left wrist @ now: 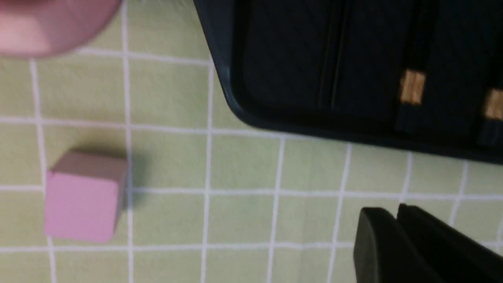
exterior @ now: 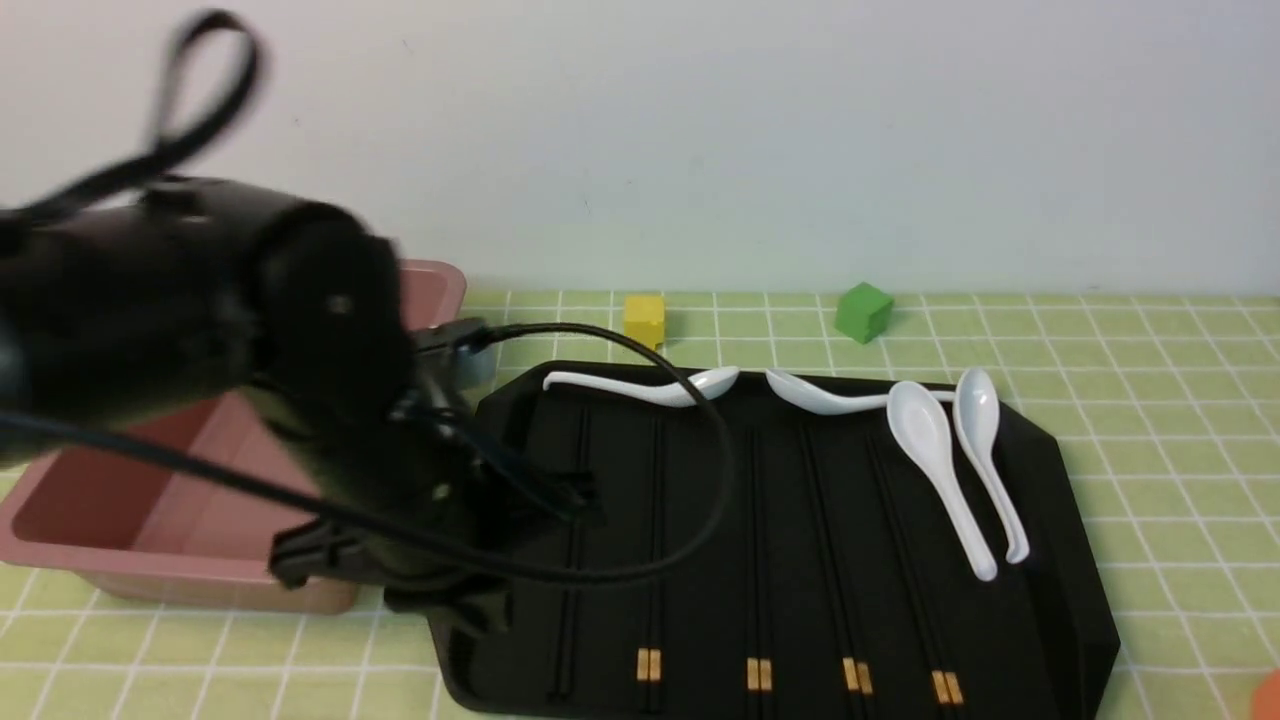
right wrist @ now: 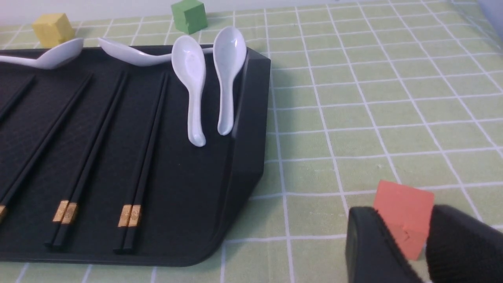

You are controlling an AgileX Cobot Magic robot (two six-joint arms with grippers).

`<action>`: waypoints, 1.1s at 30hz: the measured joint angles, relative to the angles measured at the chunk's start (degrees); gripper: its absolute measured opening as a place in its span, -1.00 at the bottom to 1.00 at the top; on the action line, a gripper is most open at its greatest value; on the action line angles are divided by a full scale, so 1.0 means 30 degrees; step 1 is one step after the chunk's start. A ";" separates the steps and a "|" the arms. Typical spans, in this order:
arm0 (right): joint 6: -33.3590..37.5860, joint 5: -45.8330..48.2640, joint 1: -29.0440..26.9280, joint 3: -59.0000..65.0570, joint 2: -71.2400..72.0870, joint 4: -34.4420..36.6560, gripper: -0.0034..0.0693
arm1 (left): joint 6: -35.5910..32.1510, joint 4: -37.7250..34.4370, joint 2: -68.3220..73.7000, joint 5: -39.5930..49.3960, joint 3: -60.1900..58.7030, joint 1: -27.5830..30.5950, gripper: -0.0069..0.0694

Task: On green tablecloth take chopsticks from black tray and put them in box.
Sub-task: 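Reach over to the black tray and grasp a pair of chopsticks with the left gripper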

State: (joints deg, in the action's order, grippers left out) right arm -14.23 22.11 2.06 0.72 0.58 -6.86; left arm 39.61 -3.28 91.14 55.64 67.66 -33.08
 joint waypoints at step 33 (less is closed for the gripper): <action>0.0000 0.0000 0.0000 0.0000 0.0000 0.0000 -0.25 | 0.1092 0.3273 0.9031 -0.3408 0.4490 -0.0195 -0.01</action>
State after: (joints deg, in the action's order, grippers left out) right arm -14.23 22.11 2.06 0.72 0.58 -6.86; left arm 42.88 6.54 118.23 45.42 81.13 -33.67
